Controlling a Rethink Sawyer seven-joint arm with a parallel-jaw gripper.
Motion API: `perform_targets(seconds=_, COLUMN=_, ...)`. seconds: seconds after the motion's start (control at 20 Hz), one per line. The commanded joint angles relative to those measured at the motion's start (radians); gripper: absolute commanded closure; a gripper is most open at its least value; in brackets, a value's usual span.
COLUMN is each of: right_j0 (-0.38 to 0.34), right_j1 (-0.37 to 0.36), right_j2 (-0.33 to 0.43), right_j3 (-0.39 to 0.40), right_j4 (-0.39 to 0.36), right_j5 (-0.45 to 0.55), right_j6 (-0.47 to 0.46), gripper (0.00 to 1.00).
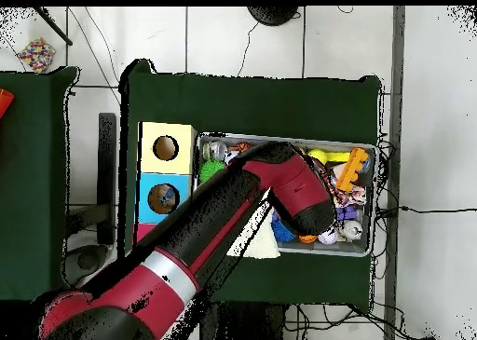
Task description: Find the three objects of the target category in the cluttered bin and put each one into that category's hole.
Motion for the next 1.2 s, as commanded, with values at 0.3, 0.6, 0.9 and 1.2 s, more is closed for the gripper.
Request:
perform_targets(seconds=0.3, right_j0=0.02, right_j1=-0.079, right_j2=0.119, right_j3=0.073, right_j4=-0.01, right_j5=-0.257, right_j6=0.365, gripper=0.0)
perform_targets(seconds=0.6, right_j0=0.025, right_j1=-0.083, right_j2=0.13, right_j3=0.085, right_j4=0.014, right_j5=-0.254, right_j6=0.332, gripper=0.0)
perform_targets(seconds=0.9, right_j0=0.037, right_j1=-0.008, right_j2=0.137, right_j3=0.052, right_j4=-0.01, right_j5=-0.227, right_j6=0.358, gripper=0.0)
perform_targets(seconds=1.2, right_j0=0.033, right_j1=0.074, right_j2=0.151, right_j3=-0.012, right_j4=-0.12, right_j5=-0.367, right_j6=0.461, gripper=0.0)
